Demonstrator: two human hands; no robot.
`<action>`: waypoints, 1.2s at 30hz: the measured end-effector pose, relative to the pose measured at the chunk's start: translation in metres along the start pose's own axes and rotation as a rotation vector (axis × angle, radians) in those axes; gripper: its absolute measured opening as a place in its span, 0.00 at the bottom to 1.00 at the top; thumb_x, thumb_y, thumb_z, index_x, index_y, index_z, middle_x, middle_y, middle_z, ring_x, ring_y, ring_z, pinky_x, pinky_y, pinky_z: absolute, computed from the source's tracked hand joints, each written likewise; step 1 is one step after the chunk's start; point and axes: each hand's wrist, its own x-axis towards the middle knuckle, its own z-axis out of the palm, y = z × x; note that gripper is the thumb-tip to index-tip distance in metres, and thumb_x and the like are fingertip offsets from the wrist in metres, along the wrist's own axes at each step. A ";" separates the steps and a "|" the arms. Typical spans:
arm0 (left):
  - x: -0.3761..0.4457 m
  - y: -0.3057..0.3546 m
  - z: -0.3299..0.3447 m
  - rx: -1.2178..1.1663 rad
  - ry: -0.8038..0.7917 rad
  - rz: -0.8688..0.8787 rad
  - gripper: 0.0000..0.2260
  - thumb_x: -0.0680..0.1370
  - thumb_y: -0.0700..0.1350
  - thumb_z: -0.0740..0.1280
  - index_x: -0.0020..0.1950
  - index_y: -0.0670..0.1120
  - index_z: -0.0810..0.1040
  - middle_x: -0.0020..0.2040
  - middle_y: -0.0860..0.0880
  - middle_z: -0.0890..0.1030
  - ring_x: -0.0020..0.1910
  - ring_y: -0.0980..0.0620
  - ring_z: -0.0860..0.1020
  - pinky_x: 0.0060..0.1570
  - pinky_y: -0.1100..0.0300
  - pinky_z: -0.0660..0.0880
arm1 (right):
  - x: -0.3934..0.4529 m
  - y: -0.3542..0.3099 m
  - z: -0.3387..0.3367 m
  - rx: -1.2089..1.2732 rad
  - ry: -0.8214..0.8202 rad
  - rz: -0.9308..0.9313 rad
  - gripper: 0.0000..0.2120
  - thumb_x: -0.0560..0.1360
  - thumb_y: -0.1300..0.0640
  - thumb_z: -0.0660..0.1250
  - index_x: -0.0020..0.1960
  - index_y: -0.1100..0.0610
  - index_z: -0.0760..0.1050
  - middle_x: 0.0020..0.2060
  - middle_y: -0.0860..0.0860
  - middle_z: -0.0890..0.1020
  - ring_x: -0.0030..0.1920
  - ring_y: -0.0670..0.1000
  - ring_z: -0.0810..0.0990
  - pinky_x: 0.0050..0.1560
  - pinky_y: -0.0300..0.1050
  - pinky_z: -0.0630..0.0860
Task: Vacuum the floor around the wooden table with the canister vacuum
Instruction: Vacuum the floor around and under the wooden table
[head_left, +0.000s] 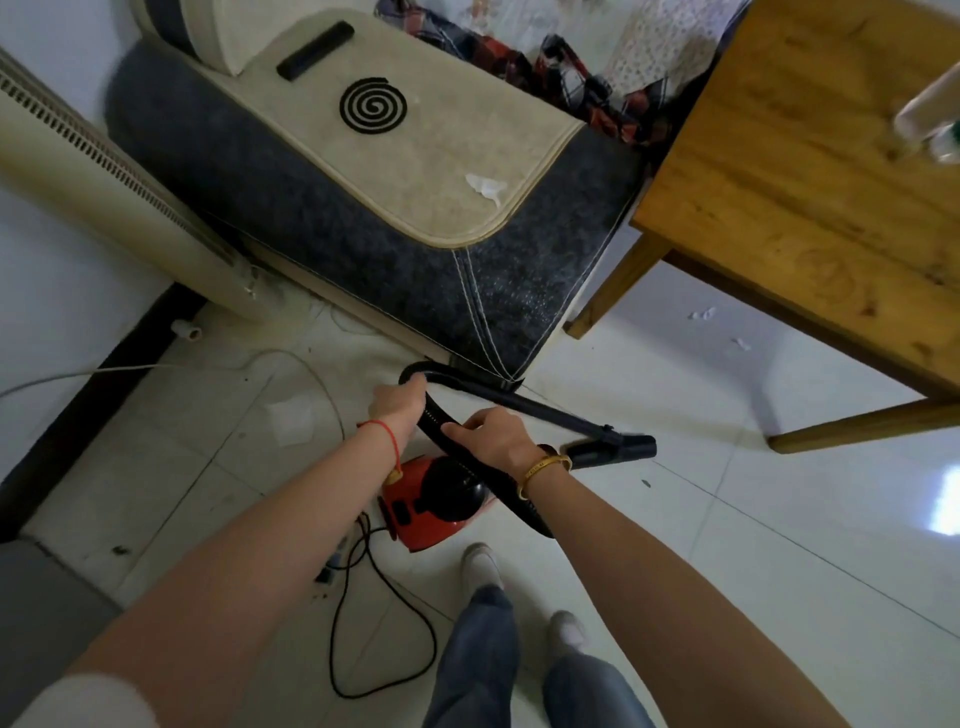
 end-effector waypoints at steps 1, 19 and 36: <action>-0.001 0.001 0.005 0.043 -0.014 0.021 0.26 0.74 0.54 0.65 0.67 0.40 0.68 0.59 0.41 0.78 0.54 0.41 0.80 0.55 0.51 0.78 | 0.000 0.006 0.001 0.000 -0.008 -0.001 0.22 0.75 0.40 0.63 0.50 0.59 0.80 0.42 0.53 0.81 0.39 0.49 0.77 0.35 0.39 0.72; -0.044 0.004 0.142 0.521 -0.502 0.203 0.25 0.64 0.54 0.66 0.57 0.41 0.75 0.49 0.42 0.81 0.46 0.45 0.82 0.51 0.48 0.80 | -0.009 0.132 -0.074 0.847 -0.202 0.449 0.28 0.79 0.38 0.51 0.60 0.62 0.68 0.45 0.57 0.79 0.45 0.54 0.79 0.47 0.46 0.77; -0.141 0.026 0.172 0.587 -0.653 0.044 0.13 0.72 0.36 0.63 0.56 0.35 0.69 0.41 0.39 0.76 0.37 0.45 0.79 0.39 0.53 0.80 | 0.007 0.187 -0.078 1.272 -0.101 0.604 0.09 0.77 0.61 0.65 0.52 0.67 0.73 0.43 0.61 0.79 0.41 0.59 0.80 0.36 0.50 0.77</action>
